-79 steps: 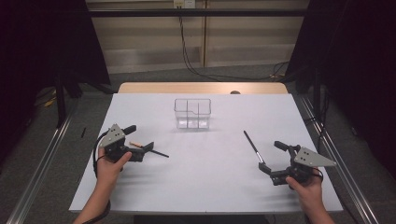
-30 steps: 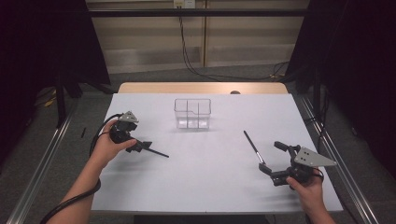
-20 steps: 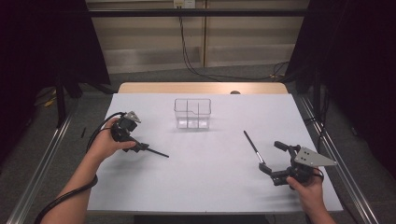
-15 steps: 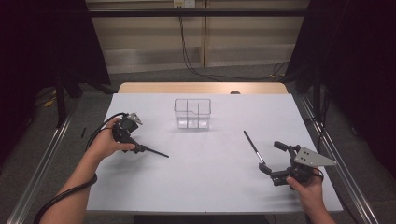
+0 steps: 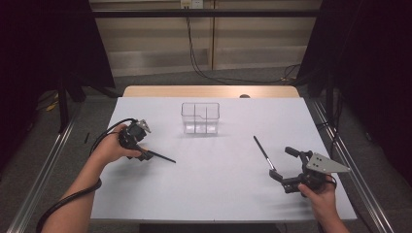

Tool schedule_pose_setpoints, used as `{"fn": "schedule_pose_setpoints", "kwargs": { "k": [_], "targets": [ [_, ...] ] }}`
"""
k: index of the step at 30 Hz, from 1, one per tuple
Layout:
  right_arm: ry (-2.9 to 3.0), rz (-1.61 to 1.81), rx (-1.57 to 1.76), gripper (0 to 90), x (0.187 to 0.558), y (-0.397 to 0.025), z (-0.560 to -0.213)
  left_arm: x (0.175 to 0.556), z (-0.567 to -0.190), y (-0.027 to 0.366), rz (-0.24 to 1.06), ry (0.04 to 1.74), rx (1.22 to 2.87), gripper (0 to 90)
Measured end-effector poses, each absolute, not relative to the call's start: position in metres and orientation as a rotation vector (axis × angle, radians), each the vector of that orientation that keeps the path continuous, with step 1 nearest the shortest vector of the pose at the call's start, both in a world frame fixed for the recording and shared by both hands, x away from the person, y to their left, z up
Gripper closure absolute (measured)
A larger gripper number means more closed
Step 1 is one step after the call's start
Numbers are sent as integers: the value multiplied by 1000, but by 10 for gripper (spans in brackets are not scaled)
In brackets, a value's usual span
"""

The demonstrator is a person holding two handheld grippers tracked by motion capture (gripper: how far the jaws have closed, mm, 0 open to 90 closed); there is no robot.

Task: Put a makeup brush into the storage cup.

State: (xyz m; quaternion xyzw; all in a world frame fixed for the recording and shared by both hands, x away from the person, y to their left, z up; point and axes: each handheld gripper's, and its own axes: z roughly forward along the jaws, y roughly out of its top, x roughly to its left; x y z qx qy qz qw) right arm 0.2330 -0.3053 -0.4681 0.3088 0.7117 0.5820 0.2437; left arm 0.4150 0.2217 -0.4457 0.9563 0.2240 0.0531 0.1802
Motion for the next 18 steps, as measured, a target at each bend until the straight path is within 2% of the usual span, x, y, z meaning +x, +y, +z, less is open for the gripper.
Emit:
{"fn": "schedule_pose_setpoints", "kwargs": {
  "k": [7, 18],
  "targets": [
    [1940, 1591, 843, 0, 232, -306, -468, 416, -443, 217, 155, 587, 2729, 198],
    [1938, 1591, 847, 0, 232, -307, -467, 417, -441, 209, 143, 525, 2752, 259]
  ]
}}
